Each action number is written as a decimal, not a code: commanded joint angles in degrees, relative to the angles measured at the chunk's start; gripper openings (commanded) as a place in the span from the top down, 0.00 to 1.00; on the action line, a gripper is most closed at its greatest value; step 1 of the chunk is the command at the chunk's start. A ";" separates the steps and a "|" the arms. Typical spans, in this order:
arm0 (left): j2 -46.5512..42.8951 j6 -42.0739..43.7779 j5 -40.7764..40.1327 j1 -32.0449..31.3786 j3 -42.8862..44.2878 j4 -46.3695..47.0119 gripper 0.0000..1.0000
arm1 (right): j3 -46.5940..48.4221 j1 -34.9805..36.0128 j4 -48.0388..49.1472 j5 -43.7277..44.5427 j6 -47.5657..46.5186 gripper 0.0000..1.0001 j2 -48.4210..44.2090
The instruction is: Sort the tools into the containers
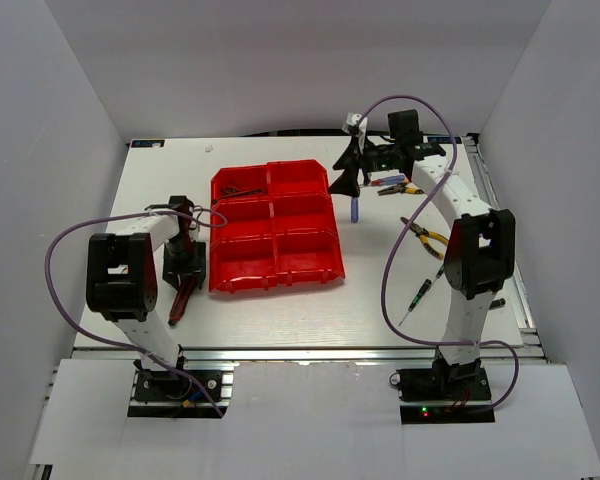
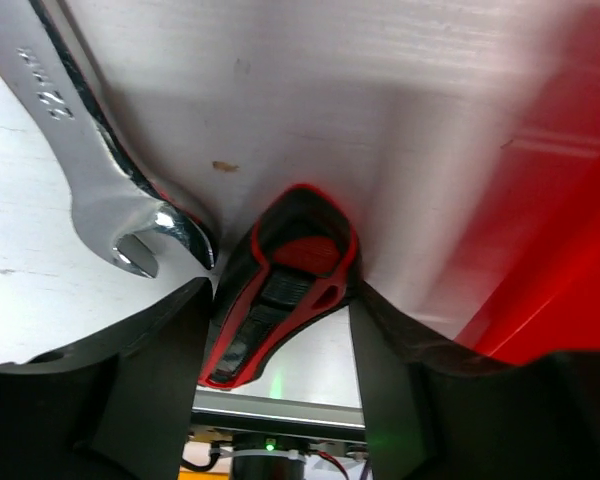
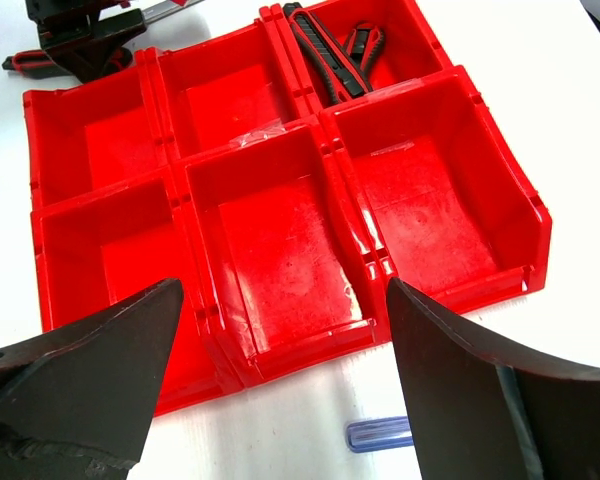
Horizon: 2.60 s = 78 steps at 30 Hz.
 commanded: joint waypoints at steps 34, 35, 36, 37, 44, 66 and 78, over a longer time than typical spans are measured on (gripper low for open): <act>-7.48 -10.35 7.00 -0.56 24.43 7.83 0.92 | -3.11 -1.51 -1.43 -2.29 -1.12 0.10 -5.44; -6.06 -9.91 7.71 -1.00 26.20 8.28 0.92 | -3.02 -1.51 -1.61 -2.20 -1.30 0.11 -5.52; -4.57 -7.90 8.15 -1.18 28.22 9.06 0.92 | -3.02 -1.42 -2.04 -2.11 -1.65 0.11 -5.52; -1.51 -7.27 9.03 -1.44 32.41 9.42 0.92 | -2.94 -1.42 -2.22 -2.03 -1.74 0.11 -5.44; 9.68 6.33 8.33 -6.18 48.88 11.01 0.93 | -2.94 -1.95 -3.45 -1.41 -2.35 0.11 -5.88; 18.74 22.79 -1.07 -17.35 46.00 26.73 0.44 | -4.43 -3.88 -6.44 0.35 -4.55 0.11 -6.75; 10.48 20.33 -1.07 -19.28 38.43 27.79 0.18 | -4.87 -4.15 -9.17 1.67 -7.36 0.11 -7.19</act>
